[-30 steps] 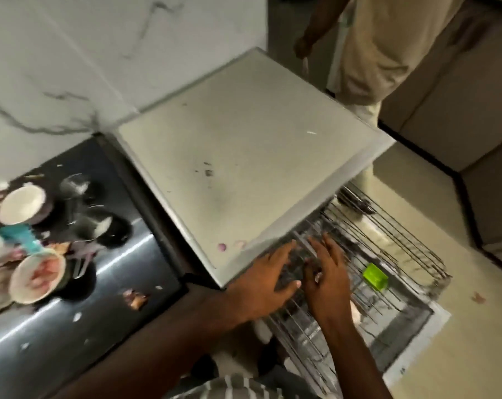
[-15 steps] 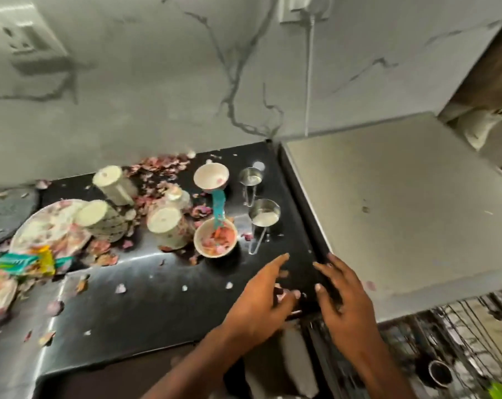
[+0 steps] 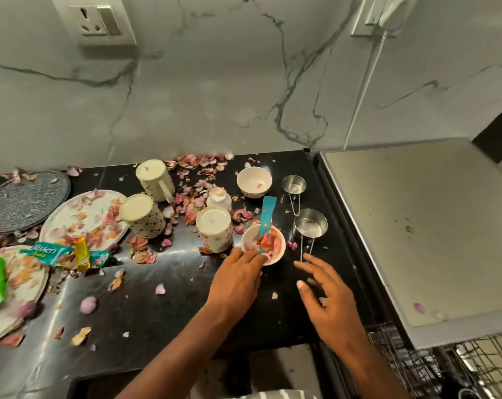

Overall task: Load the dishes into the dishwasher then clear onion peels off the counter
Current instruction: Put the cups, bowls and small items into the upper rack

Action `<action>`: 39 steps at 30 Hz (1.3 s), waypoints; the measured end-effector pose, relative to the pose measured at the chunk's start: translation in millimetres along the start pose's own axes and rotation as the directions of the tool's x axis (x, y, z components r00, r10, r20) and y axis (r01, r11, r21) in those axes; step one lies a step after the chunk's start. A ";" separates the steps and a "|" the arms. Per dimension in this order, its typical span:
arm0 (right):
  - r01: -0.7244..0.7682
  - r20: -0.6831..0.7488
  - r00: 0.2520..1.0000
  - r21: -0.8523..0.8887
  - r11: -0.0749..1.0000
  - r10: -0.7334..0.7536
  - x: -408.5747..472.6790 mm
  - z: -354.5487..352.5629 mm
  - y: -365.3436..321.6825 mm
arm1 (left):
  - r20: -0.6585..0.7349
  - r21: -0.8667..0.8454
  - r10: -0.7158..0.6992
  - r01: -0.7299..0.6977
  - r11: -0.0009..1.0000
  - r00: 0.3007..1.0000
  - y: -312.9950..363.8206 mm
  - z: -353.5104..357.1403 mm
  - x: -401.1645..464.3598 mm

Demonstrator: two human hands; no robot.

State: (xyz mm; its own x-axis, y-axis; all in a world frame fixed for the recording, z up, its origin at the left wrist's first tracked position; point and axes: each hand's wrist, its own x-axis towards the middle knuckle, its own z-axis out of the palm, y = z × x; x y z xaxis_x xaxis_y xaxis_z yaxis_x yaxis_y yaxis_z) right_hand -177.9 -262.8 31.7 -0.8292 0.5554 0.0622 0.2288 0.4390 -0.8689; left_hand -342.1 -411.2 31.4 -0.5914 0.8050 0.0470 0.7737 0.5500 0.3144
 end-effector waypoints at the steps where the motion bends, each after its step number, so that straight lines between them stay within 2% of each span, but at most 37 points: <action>1: -0.008 0.001 1.000 0.000 1.000 0.008 -0.3 -0.4 -1.2 | 0.029 0.033 0.008 -0.009 0.999 1.000 -2.4 0.1 3.3; 4: -0.039 -0.026 0.999 0.008 0.999 0.040 -1.4 -5.2 -1.4 | 0.071 0.079 -0.002 -0.004 0.997 0.997 -5.8 0.0 11.2; 7: -0.059 -0.056 0.997 0.020 0.998 0.060 -5.8 -11.7 1.5 | 0.042 0.068 0.003 -0.006 0.998 0.999 -7.7 1.9 12.9; 9: -0.062 -0.073 0.995 0.031 0.998 0.064 -9.8 -15.6 3.7 | -0.045 -0.066 -0.035 0.032 0.997 0.998 -7.7 1.8 10.7; 11: -0.068 -0.084 0.994 0.041 0.997 0.071 -12.9 -18.9 6.5 | -0.120 -0.317 -0.161 0.116 0.941 0.980 -5.0 -0.7 6.9; 13: -0.073 -0.085 0.993 0.049 0.996 0.077 -15.9 -22.0 8.9 | -0.073 -0.595 -0.322 0.218 0.773 0.944 -0.1 -3.4 4.5; 15: -0.080 -0.077 0.993 0.062 0.995 0.085 -18.2 -25.4 10.5 | 0.021 -0.798 -0.447 0.284 0.531 0.895 2.8 -3.4 5.3; 18: -0.075 -0.059 0.995 0.073 0.994 0.080 -19.3 -31.7 11.9 | 0.201 -0.960 -0.598 0.277 0.037 0.776 9.0 -5.2 12.4; 20: -0.065 -0.059 0.996 0.080 0.995 0.070 -19.9 -36.6 12.3 | 0.346 -0.935 -0.628 0.202 -0.292 0.697 15.0 -12.4 18.0; 22: -0.053 -0.075 0.995 0.097 0.994 0.061 -21.2 -41.8 11.2 | 0.469 -0.829 -0.602 0.086 -0.553 0.646 18.2 -18.4 21.3; 24: -0.038 -0.093 0.994 0.107 0.993 0.049 -24.3 -48.4 9.2 | 0.532 -0.719 -0.553 -0.003 -0.695 0.642 17.7 -19.4 21.8; 26: -0.025 -0.108 0.993 0.105 0.994 0.037 -27.7 -54.8 10.6 | 0.553 -0.658 -0.508 -0.028 -0.753 0.661 16.1 -16.7 22.4; 29: -0.013 -0.131 0.991 0.064 0.998 0.021 -32.1 -64.5 21.1 | 0.503 -0.676 -0.531 -0.073 -0.733 0.682 26.2 -19.3 24.8; 31: -0.019 -0.138 0.990 0.048 0.999 0.025 -34.5 -70.5 27.5 | 0.384 -0.791 -0.611 -0.095 -0.605 0.692 40.0 -26.6 24.3; 33: -0.022 -0.158 0.987 0.049 0.999 0.029 -36.8 -78.2 29.6 | 0.198 -0.928 -0.658 -0.078 -0.365 0.726 53.8 -29.9 22.6; 35: -0.010 -0.199 0.980 0.046 0.999 0.019 -40.1 -88.6 27.8 | -0.011 -0.996 -0.595 -0.061 -0.064 0.804 70.5 -31.1 22.5; 37: 0.021 -0.235 0.972 0.048 0.999 -0.009 -43.3 -97.9 24.5 | -0.158 -0.976 -0.429 -0.077 0.202 0.890 88.0 -29.4 23.7; 39: 0.056 -0.292 0.956 0.069 0.996 -0.033 -48.9 -110.0 22.8 | -0.190 -0.918 -0.211 -0.097 0.385 0.959 112.3 -23.8 27.1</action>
State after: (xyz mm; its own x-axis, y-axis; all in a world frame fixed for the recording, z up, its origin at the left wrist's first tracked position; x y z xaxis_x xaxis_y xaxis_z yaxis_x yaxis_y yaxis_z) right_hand -76.0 -202.2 62.9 -0.6510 0.7227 0.2319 0.1462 0.4193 -0.8960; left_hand -276.7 -332.9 90.6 -0.7732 0.6141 0.1586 0.1466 -0.0702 0.9867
